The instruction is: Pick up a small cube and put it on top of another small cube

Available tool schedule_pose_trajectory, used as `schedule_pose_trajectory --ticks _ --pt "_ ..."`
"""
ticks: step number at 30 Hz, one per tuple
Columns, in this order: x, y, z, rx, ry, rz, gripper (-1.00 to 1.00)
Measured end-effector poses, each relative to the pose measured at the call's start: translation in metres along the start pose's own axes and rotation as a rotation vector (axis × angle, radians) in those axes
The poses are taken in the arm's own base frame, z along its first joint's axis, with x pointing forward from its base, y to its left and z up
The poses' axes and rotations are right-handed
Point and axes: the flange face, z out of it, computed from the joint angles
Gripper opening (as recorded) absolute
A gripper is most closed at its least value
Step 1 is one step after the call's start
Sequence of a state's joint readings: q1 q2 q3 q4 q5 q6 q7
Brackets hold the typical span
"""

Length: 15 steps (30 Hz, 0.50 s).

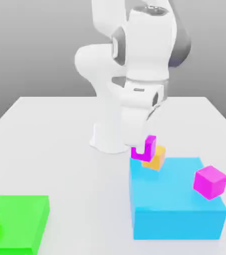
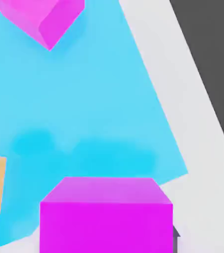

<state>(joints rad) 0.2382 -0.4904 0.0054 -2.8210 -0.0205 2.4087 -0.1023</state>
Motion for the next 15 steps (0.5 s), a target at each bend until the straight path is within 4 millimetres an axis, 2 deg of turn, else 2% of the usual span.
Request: schedule_pose_trajectory --ticks 5,7,12,13,15 --pt "-0.037 -0.039 -0.016 0.016 -0.032 0.042 -1.0" --pt "-0.051 -0.052 0.0 0.026 -0.066 0.03 -1.0" --pt "-0.058 -0.057 0.05 0.026 -0.077 0.027 -1.0" --pt "-0.06 -0.057 0.058 0.026 -0.078 0.027 1.0" --pt "-0.06 -0.057 0.058 0.026 -0.078 0.027 1.0"
